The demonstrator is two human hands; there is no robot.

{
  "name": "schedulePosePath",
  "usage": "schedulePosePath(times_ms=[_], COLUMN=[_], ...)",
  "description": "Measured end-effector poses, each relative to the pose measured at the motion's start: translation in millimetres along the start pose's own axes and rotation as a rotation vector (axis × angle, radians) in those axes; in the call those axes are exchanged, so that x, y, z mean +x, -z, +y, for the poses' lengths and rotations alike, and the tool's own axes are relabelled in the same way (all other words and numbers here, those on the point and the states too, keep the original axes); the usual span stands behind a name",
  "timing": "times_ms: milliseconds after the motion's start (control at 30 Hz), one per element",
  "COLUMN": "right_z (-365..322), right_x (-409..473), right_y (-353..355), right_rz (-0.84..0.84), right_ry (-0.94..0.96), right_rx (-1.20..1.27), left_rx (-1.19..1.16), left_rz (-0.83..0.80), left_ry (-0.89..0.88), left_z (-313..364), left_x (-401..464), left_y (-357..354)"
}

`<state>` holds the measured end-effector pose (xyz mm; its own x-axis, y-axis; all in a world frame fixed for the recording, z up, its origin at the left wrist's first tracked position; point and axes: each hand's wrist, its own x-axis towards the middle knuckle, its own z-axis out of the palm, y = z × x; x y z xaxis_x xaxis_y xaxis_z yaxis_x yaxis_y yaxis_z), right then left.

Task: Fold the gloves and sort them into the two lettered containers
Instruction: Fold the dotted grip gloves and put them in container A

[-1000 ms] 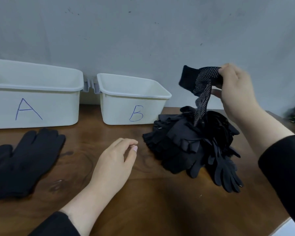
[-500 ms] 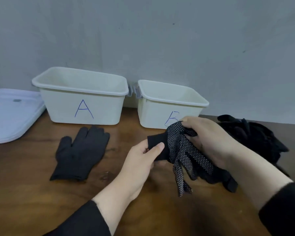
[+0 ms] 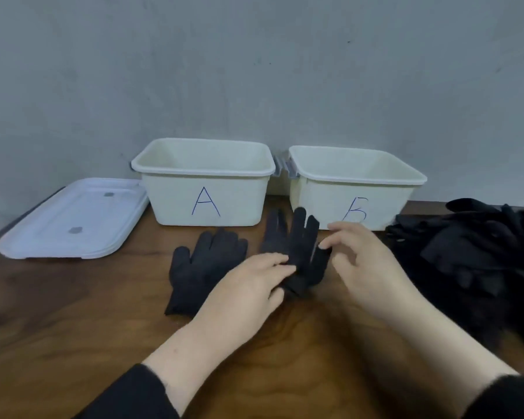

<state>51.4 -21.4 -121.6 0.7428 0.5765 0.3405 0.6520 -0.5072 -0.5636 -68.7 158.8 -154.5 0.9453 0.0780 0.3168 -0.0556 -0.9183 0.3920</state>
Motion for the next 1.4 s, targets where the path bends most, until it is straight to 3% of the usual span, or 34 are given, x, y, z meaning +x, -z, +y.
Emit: schedulePosePath(times_ms=[100,267,433,567,700,967,1167,1400], right_z=[13,11,1,3,3,-6,-9,-12], right_x=[-30,-42,-42,-34,-34,-34,-36,-36], right_y=[-43,-60,-71,-74,-62,-62,-62,-62], right_rz=[0.004,-0.128,-0.272,-0.262,-0.274,-0.315,-0.305,-0.224], right_ry=[0.050,0.210,0.291,0.270,0.186,0.175,0.168,0.109], right_rx=[-0.004,-0.030,-0.093,-0.141,-0.121,-0.104,-0.101,-0.027], left_rx=[0.099,-0.008,-0.013,-0.035,-0.053,-0.021,-0.010,-0.154], left_rz=[-0.245,-0.061,-0.027,-0.187,-0.362,-0.358,-0.194,0.330], left_ry=[-0.029,-0.047,0.093,0.233,0.255,0.240,0.278,0.354], left_z=[-12,-15,-46,-76,-83,-86,-80,-62], left_x=[-16,-19,-19,-27,-34,-35,-34,-23], left_y=[-9,7,39,57,62,62,64,56])
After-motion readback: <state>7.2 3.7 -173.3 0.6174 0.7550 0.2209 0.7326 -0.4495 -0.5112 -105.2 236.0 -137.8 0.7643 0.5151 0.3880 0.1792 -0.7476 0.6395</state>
